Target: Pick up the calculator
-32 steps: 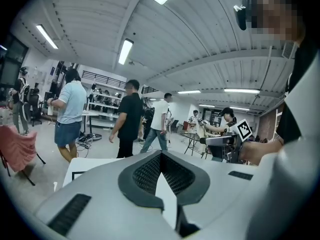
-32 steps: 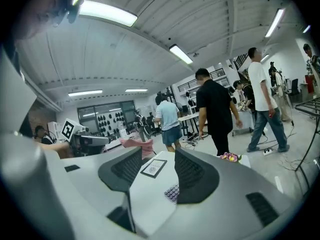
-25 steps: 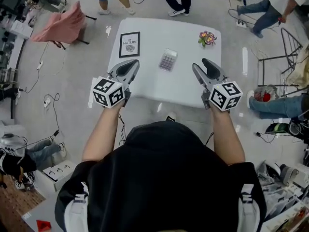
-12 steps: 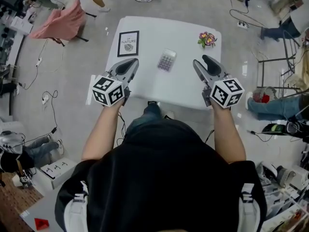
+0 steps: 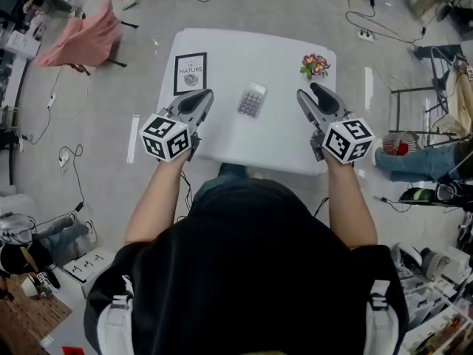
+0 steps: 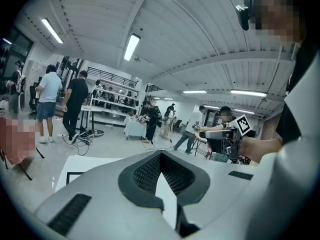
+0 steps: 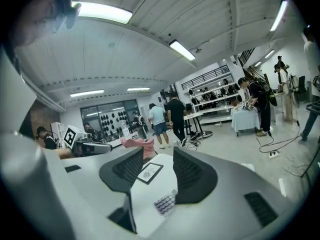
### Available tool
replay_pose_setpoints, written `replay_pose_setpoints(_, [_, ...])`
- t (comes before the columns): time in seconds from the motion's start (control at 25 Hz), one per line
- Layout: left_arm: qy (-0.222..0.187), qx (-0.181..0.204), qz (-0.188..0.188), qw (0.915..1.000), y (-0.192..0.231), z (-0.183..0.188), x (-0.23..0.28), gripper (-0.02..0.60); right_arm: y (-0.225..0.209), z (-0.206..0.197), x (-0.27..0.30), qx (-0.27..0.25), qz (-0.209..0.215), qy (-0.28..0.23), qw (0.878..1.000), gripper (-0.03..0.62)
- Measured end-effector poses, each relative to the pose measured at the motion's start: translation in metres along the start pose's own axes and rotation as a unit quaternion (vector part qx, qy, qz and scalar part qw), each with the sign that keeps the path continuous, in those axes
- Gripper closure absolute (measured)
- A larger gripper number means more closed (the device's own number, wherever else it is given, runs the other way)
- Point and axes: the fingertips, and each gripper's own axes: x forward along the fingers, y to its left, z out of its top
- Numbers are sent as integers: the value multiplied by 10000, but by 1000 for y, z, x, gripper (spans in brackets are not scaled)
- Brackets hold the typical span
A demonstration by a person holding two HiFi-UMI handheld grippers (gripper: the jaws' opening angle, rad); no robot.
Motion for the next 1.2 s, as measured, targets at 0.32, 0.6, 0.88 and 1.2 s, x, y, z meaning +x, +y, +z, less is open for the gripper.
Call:
replay_pose_setpoints(0.32, [147, -15, -109, 9998, 36, 10, 30, 565, -26, 12, 38, 94, -166, 4, 9998, 398])
replay_pose_setpoints(0.6, [305, -58, -180, 9994, 57, 9, 61, 565, -51, -4, 69, 219, -237, 245, 9992, 402])
replay_pose_setpoints(0.88, [561, -249, -186, 9979, 83, -9, 80, 565, -74, -35, 106, 435, -292, 623, 9967, 402])
replay_pose_setpoints(1.2, [1002, -506, -200, 9935, 106, -57, 102, 565, -102, -91, 139, 784, -361, 1139, 9897, 399])
